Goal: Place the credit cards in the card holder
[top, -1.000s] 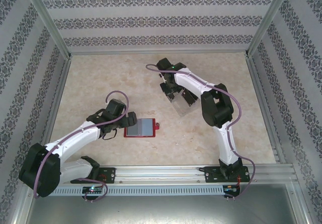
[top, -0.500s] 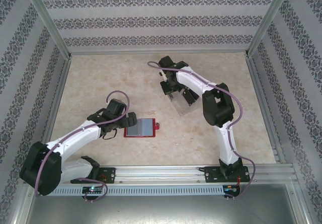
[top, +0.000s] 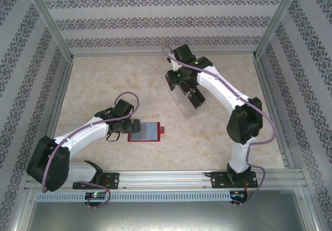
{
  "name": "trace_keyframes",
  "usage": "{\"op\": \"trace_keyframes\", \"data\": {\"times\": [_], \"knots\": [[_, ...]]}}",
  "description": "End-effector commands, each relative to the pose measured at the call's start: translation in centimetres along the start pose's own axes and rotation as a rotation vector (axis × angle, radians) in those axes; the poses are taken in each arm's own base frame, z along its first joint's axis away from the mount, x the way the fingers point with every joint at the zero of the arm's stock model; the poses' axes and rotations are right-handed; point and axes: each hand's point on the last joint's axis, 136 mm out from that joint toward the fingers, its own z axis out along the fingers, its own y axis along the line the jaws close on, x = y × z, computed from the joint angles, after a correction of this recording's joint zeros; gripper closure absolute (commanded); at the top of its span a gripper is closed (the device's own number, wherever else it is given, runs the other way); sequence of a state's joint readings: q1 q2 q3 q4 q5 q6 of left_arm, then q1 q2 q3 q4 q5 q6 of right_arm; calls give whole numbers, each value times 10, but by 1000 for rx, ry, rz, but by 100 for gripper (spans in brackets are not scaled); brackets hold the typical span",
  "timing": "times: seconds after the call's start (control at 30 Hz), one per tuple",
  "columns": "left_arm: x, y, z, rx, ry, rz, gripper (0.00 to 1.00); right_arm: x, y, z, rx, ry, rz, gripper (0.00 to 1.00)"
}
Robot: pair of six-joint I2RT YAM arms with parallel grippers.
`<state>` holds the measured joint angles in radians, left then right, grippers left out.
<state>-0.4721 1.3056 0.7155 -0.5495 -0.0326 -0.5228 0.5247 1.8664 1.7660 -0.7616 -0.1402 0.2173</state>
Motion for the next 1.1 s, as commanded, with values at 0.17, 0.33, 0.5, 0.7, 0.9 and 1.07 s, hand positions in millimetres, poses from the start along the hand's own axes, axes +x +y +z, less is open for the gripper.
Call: {"op": "trace_keyframes", "data": {"times": [0.17, 0.33, 0.5, 0.7, 0.9, 1.07], "knots": [[6, 2, 6, -66, 50, 74, 0, 68, 70, 3, -259, 27, 132, 100], [11, 6, 12, -96, 67, 76, 0, 120, 103, 22, -333, 77, 202, 100], [16, 13, 14, -136, 80, 75, 0, 159, 112, 51, -353, 120, 286, 100], [25, 28, 14, -202, 103, 66, 0, 175, 108, 64, -361, 136, 340, 100], [32, 35, 13, -223, 108, 40, 0, 177, 108, 65, -372, 134, 369, 100], [34, 38, 13, -235, 107, 30, 0, 177, 114, 67, -414, 134, 413, 100]]}}
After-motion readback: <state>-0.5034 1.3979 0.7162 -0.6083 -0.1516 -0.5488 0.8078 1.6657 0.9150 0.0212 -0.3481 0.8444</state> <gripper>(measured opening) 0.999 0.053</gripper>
